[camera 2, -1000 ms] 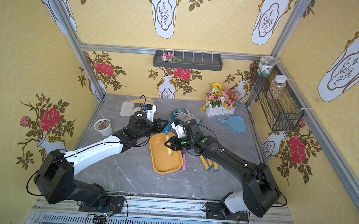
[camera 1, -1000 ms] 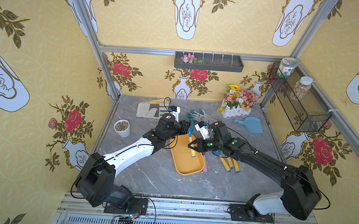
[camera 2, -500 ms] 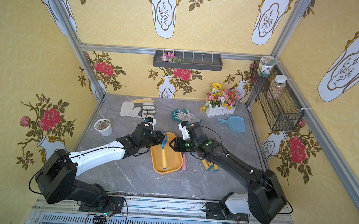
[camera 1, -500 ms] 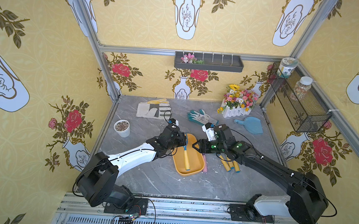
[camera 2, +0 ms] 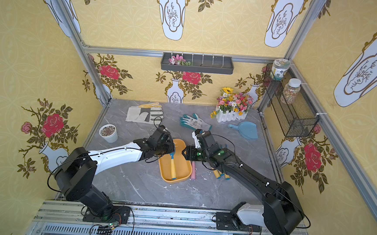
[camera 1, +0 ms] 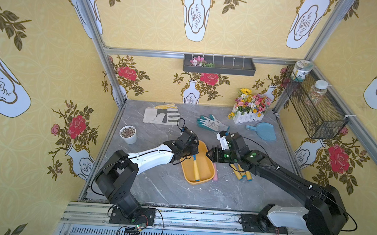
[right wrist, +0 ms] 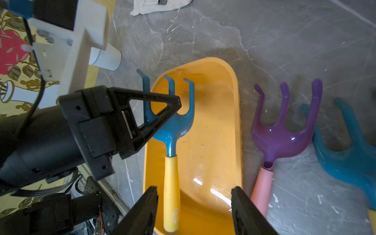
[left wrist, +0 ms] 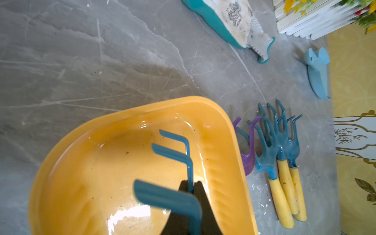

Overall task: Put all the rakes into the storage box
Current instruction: Place the rake in the storage box.

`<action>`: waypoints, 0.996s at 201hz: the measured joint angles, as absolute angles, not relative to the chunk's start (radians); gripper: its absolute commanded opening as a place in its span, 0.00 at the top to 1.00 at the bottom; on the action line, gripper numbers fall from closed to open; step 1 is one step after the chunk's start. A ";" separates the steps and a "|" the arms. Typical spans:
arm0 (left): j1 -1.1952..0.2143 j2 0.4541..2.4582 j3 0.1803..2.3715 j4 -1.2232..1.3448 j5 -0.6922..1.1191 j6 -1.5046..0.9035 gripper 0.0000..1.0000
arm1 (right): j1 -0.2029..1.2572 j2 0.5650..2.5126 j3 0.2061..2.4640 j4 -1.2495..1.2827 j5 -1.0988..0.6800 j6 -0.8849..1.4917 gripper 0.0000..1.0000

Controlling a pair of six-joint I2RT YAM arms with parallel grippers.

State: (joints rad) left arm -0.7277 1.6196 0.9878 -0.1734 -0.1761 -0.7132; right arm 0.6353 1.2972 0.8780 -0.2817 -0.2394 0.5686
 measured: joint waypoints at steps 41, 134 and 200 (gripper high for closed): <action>-0.731 1.676 1.016 -0.205 -0.164 -0.715 1.00 | 0.637 1.286 0.865 -0.303 -0.207 0.572 0.38; -0.731 1.767 1.090 -0.260 -0.134 -0.703 0.80 | 0.649 1.287 0.820 -0.315 -0.151 0.594 0.37; -0.731 1.669 1.079 -0.263 -0.173 -0.681 0.71 | 0.654 1.327 0.779 -0.310 -0.106 0.623 0.37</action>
State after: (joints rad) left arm -0.7315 1.6691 1.0794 -0.2634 -0.1730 -0.6811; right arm 0.6544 1.3266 0.7788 -0.3103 -0.1059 0.6231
